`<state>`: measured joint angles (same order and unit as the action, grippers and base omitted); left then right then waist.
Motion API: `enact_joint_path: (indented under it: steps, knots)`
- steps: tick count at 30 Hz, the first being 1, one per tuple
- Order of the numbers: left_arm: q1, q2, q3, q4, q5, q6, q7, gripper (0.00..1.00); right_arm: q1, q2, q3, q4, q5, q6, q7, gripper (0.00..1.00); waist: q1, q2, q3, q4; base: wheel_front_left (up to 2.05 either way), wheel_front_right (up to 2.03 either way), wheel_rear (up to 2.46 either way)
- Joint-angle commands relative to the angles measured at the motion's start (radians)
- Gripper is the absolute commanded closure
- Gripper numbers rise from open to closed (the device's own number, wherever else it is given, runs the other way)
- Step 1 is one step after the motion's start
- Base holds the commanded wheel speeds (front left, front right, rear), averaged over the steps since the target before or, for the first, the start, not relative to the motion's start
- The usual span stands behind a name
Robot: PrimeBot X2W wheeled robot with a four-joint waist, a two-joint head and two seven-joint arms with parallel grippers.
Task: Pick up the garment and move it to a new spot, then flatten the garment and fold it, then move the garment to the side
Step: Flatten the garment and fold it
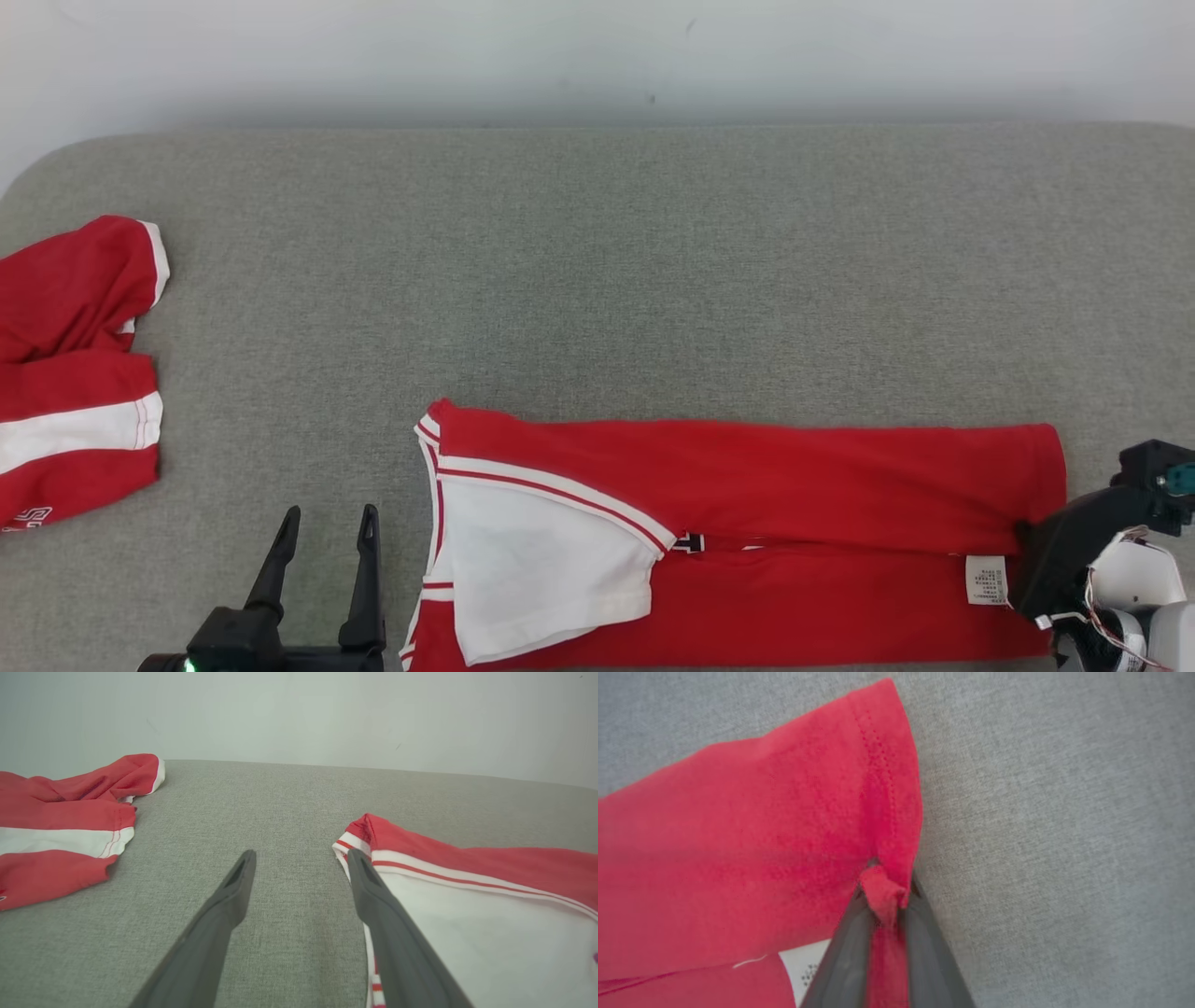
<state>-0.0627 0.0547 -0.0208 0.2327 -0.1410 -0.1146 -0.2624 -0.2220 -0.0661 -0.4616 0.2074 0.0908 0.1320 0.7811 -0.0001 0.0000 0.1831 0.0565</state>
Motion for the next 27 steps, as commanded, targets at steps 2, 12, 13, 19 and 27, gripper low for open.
enact_joint_path:
  steps: [2,12,13,19,27]
  knots:
    - [0.01,-0.001,0.002,0.0,0.003,-0.001,-0.003,0.0,0.001,-0.01,-0.029,0.002,-0.019,-0.003,-0.032,1.0,0.0001,0.0,-0.007,-0.013,0.0,0.0,0.0]
    - [0.029,0.005,0.007,0.002,0.007,-0.003,-0.003,0.0,-0.034,-0.011,-0.285,-0.088,-0.112,-0.003,-0.217,1.0,0.0001,0.0,-0.036,-0.039,0.0,0.0,0.0]
    - [0.032,0.006,0.007,0.002,0.007,-0.003,-0.003,0.0,-0.038,-0.012,-0.298,-0.093,-0.121,-0.003,-0.229,1.0,0.0001,0.0,-0.038,-0.042,0.0,0.0,0.0]
    - [0.035,0.004,-0.005,0.002,0.005,-0.005,-0.003,0.0,-0.028,0.001,-0.262,-0.121,-0.139,-0.003,-0.252,1.0,0.0001,0.0,-0.051,-0.048,0.0,0.0,0.0]
    - [0.034,0.001,-0.007,0.008,-0.009,-0.002,-0.003,0.0,0.063,0.018,0.025,-0.223,0.075,-0.003,-0.179,1.0,0.0001,0.0,-0.059,-0.032,0.0,0.0,0.0]
